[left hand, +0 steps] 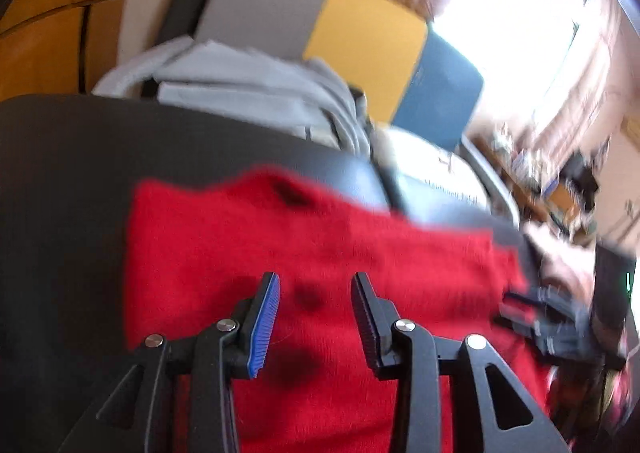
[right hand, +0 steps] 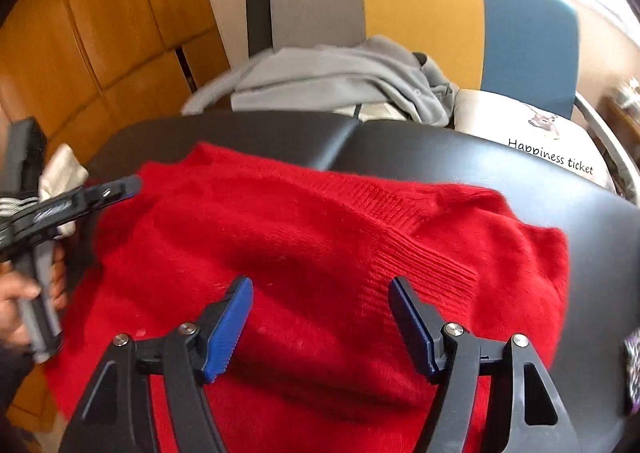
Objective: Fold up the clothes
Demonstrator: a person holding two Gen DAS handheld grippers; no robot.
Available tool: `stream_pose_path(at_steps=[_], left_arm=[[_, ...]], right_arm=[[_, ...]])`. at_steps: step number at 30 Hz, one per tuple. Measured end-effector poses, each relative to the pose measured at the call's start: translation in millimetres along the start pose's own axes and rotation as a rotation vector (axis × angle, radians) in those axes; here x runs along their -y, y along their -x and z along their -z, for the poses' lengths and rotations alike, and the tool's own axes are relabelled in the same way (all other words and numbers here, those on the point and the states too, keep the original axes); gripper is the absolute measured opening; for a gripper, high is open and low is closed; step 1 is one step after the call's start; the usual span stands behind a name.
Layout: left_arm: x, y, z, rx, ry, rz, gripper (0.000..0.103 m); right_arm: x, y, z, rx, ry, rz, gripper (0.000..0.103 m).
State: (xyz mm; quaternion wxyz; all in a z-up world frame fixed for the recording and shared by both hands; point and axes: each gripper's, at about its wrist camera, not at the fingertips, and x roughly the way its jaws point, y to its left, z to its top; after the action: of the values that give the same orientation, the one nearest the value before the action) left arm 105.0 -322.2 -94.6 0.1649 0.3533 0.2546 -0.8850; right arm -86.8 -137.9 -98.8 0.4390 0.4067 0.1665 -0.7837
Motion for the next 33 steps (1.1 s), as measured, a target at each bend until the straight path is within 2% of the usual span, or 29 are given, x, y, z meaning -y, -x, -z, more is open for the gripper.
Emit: stream_pose_path(at_steps=[1,3,5,7,10,15,18,21,22,23,25,29,31,33], left_arm=[[0,-5,9,-0.016,-0.022,-0.023,0.037],[1,-6,23,0.009,-0.091,-0.043,0.04],[-7,-7,20,0.001,-0.055,-0.026,0.04],[-15,-15,11,0.004,-0.02,-0.026,0.039],[-9,-23,0,-0.013,-0.05,-0.068,0.039],[18,3,21,-0.021,-0.202,-0.113,0.042],[15,14,40,-0.024,-0.214,-0.123,0.047],[2,21,49,-0.023,-0.154,-0.09,0.048],[-3,22,49,-0.023,-0.131,-0.082,0.048],[-7,22,49,-0.022,-0.107,-0.073,0.048],[-11,25,49,-0.022,-0.074,-0.061,0.048],[-20,40,42,-0.008,-0.011,0.008,0.048],[-27,50,29,0.038,0.017,0.036,0.048],[-33,54,10,0.077,0.03,0.033,0.049]], right_arm=[[5,-10,0,-0.016,0.001,0.035,0.071],[17,-23,4,-0.007,-0.001,0.07,0.077],[26,-26,8,0.044,-0.005,0.058,0.085],[24,-28,6,0.044,0.002,0.068,0.086],[20,-28,4,0.041,0.019,0.083,0.089],[16,-10,8,0.007,0.01,0.089,0.091],[8,11,13,0.049,0.023,0.079,0.093],[-4,12,32,0.01,0.084,0.09,0.097],[-4,9,38,0.0,0.089,0.094,0.097],[-3,7,46,-0.001,0.081,0.089,0.103],[1,5,56,-0.007,0.063,0.083,0.103],[5,11,59,-0.019,0.039,0.081,0.103],[4,20,56,-0.004,0.047,0.09,0.103],[4,25,48,0.027,0.045,0.085,0.103]])
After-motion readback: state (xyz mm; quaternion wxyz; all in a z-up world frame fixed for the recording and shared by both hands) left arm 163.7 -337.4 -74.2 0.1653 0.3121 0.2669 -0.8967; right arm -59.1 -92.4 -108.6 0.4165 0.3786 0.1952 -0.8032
